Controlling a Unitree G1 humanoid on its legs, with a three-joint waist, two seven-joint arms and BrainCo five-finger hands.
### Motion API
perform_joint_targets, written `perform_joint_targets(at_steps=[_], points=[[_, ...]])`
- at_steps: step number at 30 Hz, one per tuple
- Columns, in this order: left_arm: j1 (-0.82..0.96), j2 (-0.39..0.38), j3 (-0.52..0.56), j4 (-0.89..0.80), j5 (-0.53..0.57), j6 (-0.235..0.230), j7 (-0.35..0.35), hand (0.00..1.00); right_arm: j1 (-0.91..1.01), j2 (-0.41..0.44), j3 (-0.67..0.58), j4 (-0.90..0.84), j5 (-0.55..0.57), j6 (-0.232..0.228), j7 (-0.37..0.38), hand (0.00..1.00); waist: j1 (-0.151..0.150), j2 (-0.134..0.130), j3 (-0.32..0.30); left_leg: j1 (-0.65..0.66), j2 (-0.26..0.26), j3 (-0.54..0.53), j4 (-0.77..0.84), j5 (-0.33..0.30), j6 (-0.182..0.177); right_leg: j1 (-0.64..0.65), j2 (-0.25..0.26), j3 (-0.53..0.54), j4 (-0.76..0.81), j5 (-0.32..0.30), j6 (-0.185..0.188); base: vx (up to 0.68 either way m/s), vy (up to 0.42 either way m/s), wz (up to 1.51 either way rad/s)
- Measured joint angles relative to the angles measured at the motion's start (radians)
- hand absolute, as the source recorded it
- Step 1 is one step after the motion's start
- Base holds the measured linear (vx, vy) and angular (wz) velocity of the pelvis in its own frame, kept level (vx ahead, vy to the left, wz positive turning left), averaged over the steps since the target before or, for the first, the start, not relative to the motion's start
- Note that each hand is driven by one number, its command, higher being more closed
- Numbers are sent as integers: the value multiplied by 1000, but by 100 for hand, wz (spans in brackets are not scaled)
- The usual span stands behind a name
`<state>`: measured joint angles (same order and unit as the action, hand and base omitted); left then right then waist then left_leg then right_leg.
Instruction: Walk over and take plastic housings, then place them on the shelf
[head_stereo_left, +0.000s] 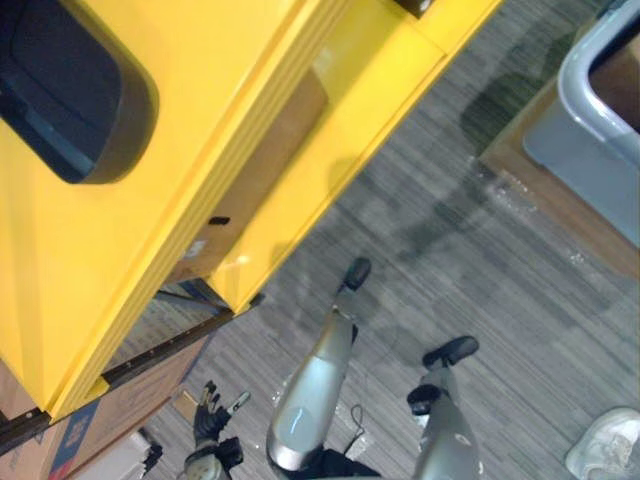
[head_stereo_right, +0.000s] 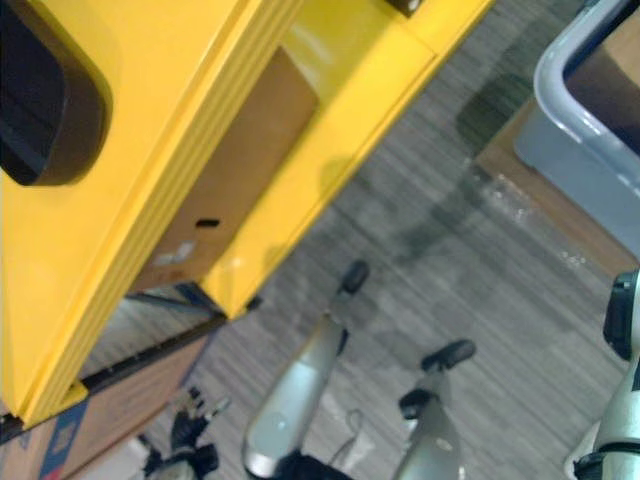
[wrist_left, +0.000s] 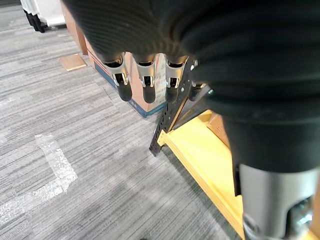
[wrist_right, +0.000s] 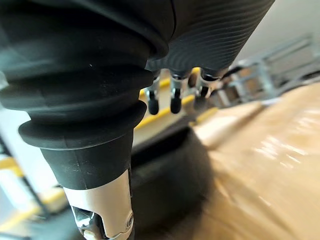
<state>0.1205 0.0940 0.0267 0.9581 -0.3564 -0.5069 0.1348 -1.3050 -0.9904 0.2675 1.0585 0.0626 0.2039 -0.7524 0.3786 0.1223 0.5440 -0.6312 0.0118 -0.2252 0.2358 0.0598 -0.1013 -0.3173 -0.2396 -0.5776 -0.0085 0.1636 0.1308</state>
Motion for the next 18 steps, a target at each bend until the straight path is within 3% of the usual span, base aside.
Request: perform_joint_targets(at_steps=[1,4,8,11,15,18], points=[[1,3,0,0,0,0,0,0,13,0,0,-24,0,-16,-3,0,-5,-7,0,2,2,2,0,0,0,0,1,2,0,0,-1,-86,34,-12],[31,22,24,-29,-1,5,1,0,78,1,-13,-146,5,-117,-19,0,-37,-63,-2,4,14,14,0,-1,-1,-9,2,8,2,-4,-6,-94,38,-15],[46,29,38,-44,-26,29,1,0,110,4,-32,-197,64,-150,-28,0,-73,-102,-3,14,16,21,-2,0,-1,-3,2,14,2,-3,-5,-58,32,-4],[46,35,36,-44,-31,30,2,0,103,17,-29,-168,146,-138,-9,0,-68,-102,-3,36,19,27,-22,6,-6,6,2,21,0,-2,-5,-61,28,-6],[46,46,29,-40,-30,30,5,0,37,47,4,-1,201,-68,12,0,-37,-101,-4,40,30,23,-42,16,-14,5,15,18,-10,3,-8,-55,1,-2],[46,45,23,-30,-30,30,9,0,-26,46,2,96,243,-39,12,0,-30,-99,-5,40,30,7,-63,30,-17,9,18,2,-17,3,-8,-25,-1,15]])
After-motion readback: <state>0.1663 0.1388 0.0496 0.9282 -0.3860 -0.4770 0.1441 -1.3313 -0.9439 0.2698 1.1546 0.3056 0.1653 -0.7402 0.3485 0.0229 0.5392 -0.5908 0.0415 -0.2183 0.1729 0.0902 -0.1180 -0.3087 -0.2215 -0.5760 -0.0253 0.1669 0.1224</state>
